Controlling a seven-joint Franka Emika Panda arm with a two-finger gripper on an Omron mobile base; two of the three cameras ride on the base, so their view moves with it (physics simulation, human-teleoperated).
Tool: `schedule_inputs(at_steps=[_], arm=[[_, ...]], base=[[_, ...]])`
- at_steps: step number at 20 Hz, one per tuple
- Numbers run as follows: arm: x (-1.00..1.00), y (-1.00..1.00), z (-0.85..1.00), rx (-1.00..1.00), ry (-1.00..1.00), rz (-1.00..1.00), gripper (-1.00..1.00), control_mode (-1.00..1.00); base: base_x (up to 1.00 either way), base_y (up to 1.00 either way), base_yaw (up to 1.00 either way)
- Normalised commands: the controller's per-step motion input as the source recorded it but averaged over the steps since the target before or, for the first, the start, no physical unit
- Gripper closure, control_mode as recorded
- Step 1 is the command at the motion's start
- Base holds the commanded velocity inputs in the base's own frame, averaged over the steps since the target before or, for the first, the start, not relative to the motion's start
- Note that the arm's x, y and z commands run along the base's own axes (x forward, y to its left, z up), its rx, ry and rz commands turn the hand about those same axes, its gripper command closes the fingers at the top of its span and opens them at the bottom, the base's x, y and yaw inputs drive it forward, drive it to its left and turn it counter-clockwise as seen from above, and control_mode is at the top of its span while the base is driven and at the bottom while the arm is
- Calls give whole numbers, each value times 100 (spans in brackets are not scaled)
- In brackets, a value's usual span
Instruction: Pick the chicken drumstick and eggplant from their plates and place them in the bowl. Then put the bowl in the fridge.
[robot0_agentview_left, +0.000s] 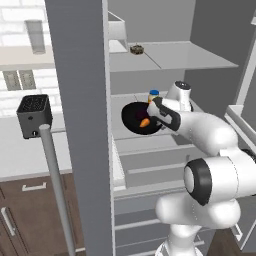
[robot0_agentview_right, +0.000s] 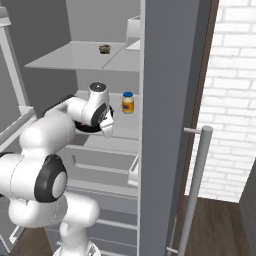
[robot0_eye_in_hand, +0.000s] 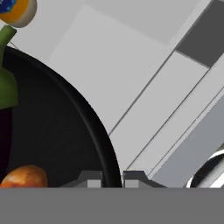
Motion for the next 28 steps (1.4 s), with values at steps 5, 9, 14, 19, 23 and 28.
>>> schedule_inputs(at_steps=[5,9,14,19,23,28], arm=[[54,13,-18,0,0,-1,100,-100],[61,14,-17,0,0,0,100,-100],[47,10,-31,0,1,0,100,-100],[54,8,-5,-1,0,-3,100,-100],[61,4,0,-1,0,-8,100,-100],[18,0,0,0,0,-2,-100,-100]], base=[[0,0,0],[0,0,0],[0,0,0],[0,0,0],[0,0,0],[0,0,0]])
